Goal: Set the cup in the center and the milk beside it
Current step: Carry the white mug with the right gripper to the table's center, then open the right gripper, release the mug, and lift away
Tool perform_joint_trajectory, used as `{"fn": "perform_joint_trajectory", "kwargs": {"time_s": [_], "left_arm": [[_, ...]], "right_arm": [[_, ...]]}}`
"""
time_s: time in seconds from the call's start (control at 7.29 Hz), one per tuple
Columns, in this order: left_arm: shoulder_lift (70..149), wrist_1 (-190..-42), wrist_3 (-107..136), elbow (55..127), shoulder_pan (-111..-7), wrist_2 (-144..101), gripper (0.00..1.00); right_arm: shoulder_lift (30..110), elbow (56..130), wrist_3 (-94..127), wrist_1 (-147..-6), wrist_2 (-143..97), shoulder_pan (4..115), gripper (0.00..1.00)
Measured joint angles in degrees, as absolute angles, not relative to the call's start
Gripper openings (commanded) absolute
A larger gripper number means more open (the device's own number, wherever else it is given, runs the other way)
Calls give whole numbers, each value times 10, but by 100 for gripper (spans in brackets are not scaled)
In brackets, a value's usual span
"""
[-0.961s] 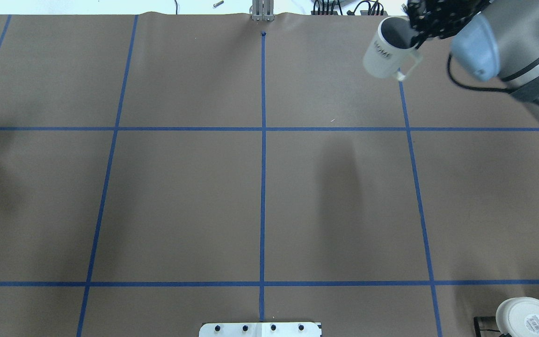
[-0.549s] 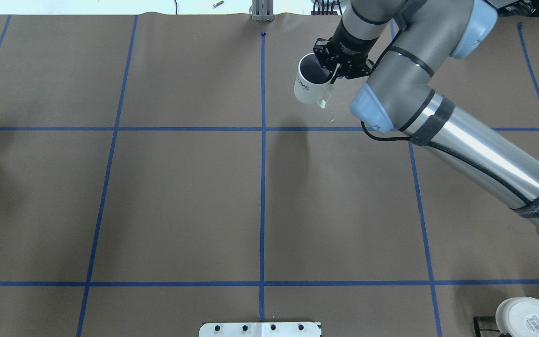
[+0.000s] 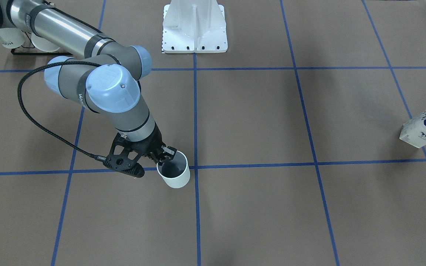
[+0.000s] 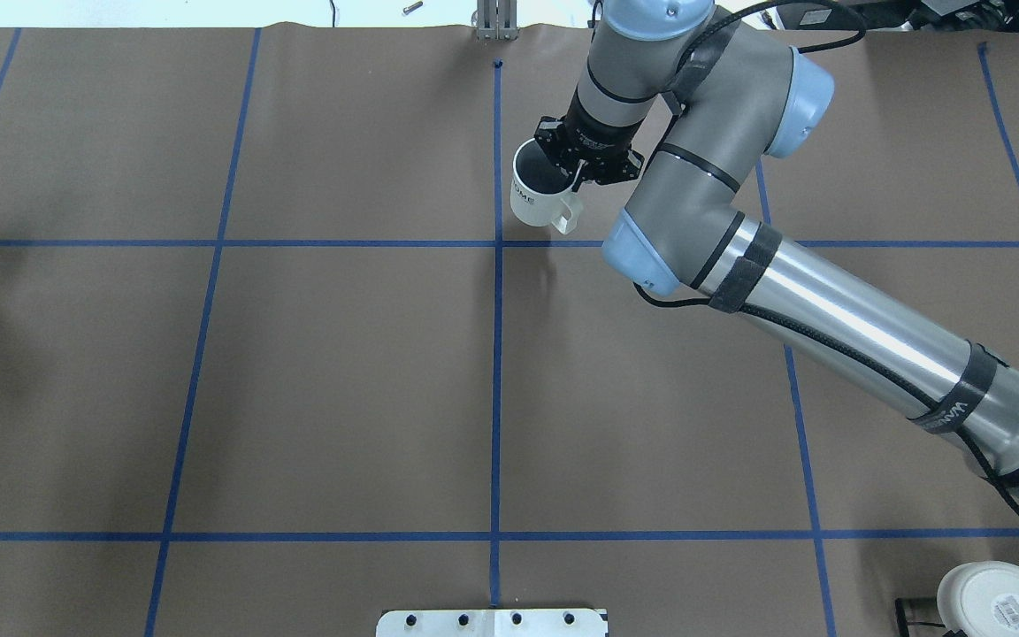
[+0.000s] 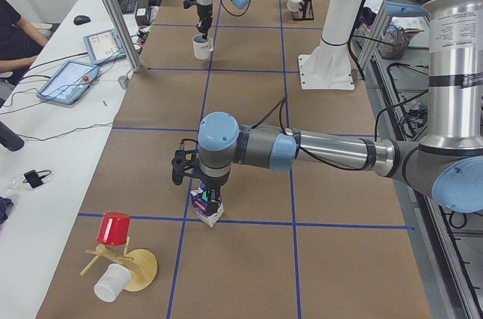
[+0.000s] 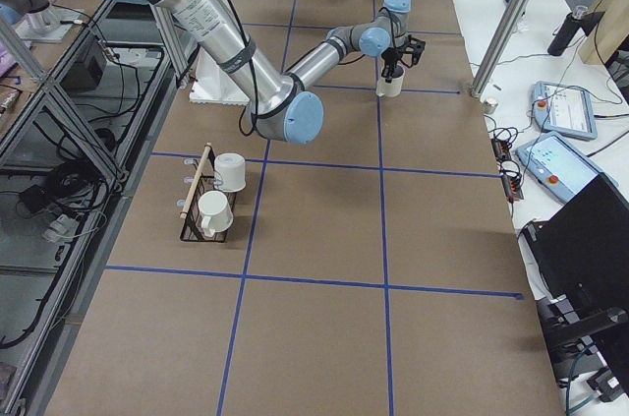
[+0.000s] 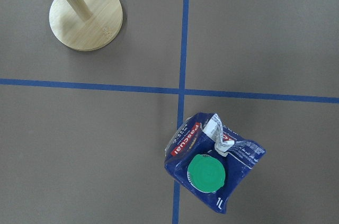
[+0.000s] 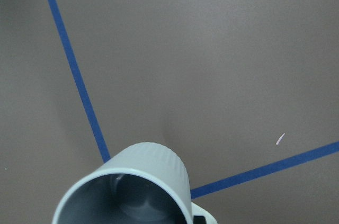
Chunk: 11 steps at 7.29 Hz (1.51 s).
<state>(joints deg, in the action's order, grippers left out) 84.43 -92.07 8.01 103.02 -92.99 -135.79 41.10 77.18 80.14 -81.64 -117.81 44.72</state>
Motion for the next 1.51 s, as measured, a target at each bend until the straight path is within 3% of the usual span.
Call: {"fn": "perform_joint_trajectory", "kwargs": {"time_s": [0.27,0.41,0.55,0.96,1.51], "left_arm": [[845,-921,79,1028,-930,-1358,99],[845,-921,79,1027,-930,-1358,99],[845,-921,78,1027,-930,-1358,99],[846,-920,77,1028,-929,-1358,99],[855,-919,57,1043,-933,-1398,99]], "right_arm": [[411,771,802,-815,-1171,431,0],[411,772,803,-815,-1170,426,19],[412,772,811,-815,-1170,422,99],[414,787,836,-814,-1166,411,100],[446,879,820,-856,-1190,469,100]]}}
